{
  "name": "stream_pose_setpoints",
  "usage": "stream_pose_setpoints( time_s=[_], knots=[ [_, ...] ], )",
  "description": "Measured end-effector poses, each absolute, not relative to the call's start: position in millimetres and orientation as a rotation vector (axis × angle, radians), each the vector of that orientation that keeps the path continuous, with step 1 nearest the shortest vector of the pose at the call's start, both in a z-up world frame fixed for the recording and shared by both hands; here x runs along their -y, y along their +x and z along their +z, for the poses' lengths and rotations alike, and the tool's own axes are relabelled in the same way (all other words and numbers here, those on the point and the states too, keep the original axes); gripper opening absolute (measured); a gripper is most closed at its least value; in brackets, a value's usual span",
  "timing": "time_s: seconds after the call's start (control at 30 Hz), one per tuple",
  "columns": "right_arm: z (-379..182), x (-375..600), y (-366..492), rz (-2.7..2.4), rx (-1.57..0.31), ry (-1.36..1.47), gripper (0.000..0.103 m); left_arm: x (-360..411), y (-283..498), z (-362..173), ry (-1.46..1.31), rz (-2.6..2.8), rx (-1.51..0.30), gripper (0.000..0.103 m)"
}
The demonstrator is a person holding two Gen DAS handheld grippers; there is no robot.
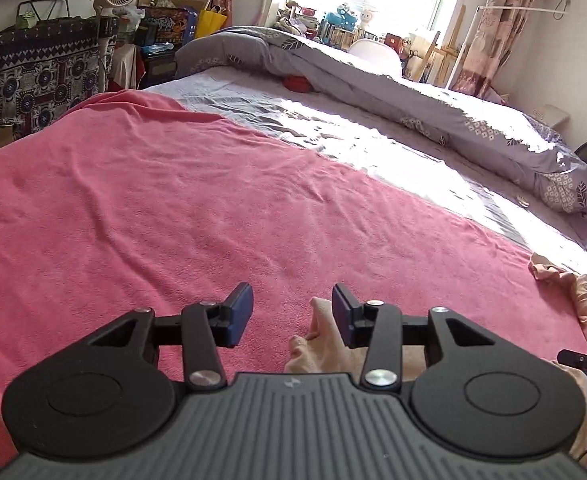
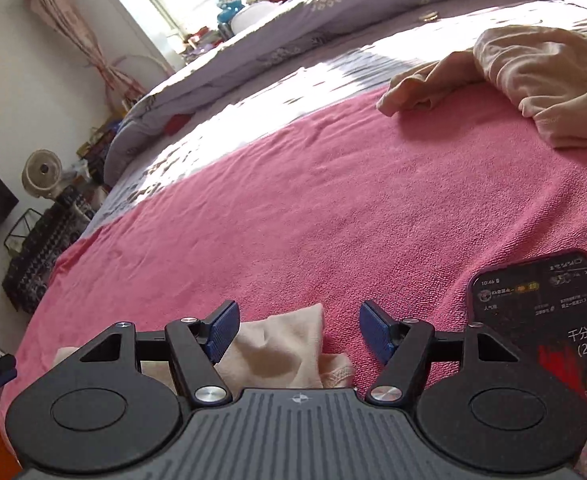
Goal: Fold clothes
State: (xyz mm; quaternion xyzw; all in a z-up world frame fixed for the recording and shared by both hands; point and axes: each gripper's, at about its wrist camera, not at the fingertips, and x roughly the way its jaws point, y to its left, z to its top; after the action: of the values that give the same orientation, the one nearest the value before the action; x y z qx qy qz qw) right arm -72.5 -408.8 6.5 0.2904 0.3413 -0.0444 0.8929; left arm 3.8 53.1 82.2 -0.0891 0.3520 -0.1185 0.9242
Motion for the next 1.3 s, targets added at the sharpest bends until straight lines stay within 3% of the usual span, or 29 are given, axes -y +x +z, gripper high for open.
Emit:
stream_pose_setpoints(
  time_s=[0.2,0.27,0.3,0.37,0.4,0.43,0.9,0.93,1.0,1.17,1.3],
  knots=[
    [2,387,-74,-0.091,-0.699,0.519,0.063,-20,37,47,-0.182,-0.302,-0.817,0.056],
    [3,381,-74,-0.077,-0.699,0.5,0.056,-18,38,37,-0.208,-0.311,-0.839,0.06],
    [3,378,-74,-0.079,-0.699,0.49,0.047,-18,38,34,-0.222,-0.302,-0.84,0.06],
    [6,372,-74,-0.087,-0.699,0.461,0.023,-18,37,30,-0.229,-0.262,-0.835,0.05],
    [7,370,-74,-0.094,-0.694,0.447,0.02,-17,37,29,-0.21,-0.228,-0.831,0.037],
    [9,368,-75,-0.102,-0.688,0.429,0.018,-16,37,28,-0.191,-0.194,-0.828,0.035],
    [10,375,-77,-0.317,-0.658,0.349,0.013,-2,27,19,-0.042,-0.19,-0.742,0.038],
    [13,370,-76,-0.374,-0.65,0.277,0.003,-1,27,19,-0.037,-0.189,-0.739,0.038],
    [17,377,-75,-0.474,-0.645,0.217,0.003,-1,28,19,-0.04,-0.192,-0.736,0.038],
    [46,406,-102,-0.245,-0.52,0.439,0.011,0,29,17,-0.039,-0.198,-0.721,0.038],
    [55,371,-108,0.058,-0.532,0.44,0.021,1,28,17,-0.032,-0.198,-0.713,0.039]
  ],
)
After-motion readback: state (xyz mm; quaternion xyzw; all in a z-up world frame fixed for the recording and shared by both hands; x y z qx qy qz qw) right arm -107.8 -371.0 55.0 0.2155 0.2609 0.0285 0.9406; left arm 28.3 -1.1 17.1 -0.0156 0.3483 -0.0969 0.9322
